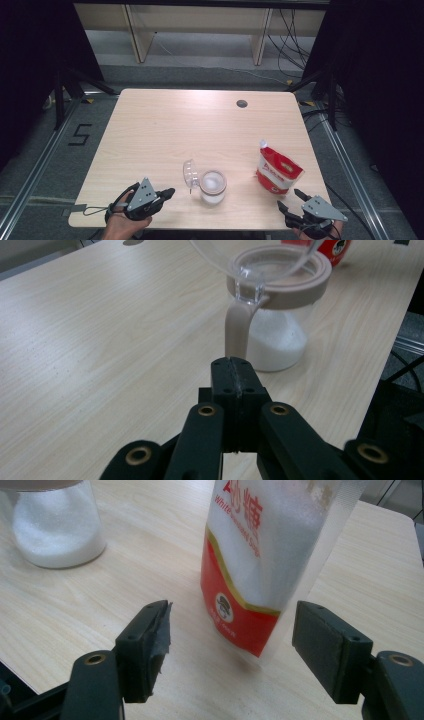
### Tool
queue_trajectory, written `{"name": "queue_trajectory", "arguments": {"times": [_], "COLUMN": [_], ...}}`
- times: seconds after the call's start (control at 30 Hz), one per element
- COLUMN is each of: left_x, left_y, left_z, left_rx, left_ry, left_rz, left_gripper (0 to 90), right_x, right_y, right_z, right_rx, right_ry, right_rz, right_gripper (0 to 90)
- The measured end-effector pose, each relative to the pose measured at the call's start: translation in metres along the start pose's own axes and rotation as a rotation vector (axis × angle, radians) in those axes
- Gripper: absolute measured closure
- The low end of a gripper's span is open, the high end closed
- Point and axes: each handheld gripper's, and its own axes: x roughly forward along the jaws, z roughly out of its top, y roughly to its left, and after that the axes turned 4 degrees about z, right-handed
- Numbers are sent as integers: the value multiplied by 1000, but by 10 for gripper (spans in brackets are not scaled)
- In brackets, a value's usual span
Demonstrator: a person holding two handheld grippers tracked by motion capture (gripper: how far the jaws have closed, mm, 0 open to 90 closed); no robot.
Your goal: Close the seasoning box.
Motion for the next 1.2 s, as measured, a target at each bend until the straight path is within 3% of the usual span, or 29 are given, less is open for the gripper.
{"name": "queue_trajectory", "arguments": {"times": [0.13, 0.33, 0.43, 0.5, 0.67, 1.2], "left_x": [2, 5, 8, 9, 12, 19], "left_y": [-2, -5, -5, -5, -8, -17], "left_z": [9, 20, 27, 28, 35, 39], "left_rx": [10, 8, 22, 25, 31, 47], "left_ry": [-15, -19, -23, -29, -44, -48], "left_rz": [-10, -17, -17, -16, -26, -45], "left_gripper": [894, 894, 894, 894, 893, 892], "right_x": [0, 1, 0, 1, 0, 0], "right_y": [1, -1, 2, 1, 2, 3], "right_z": [0, 0, 0, -1, -1, 0], "right_rx": [9, -27, 22, -4, 16, 6], "right_ry": [-1, -10, 3, -9, 4, 4], "right_rz": [6, -1, 18, 5, 15, 16], "right_gripper": [322, 323, 322, 322, 322, 322]}}
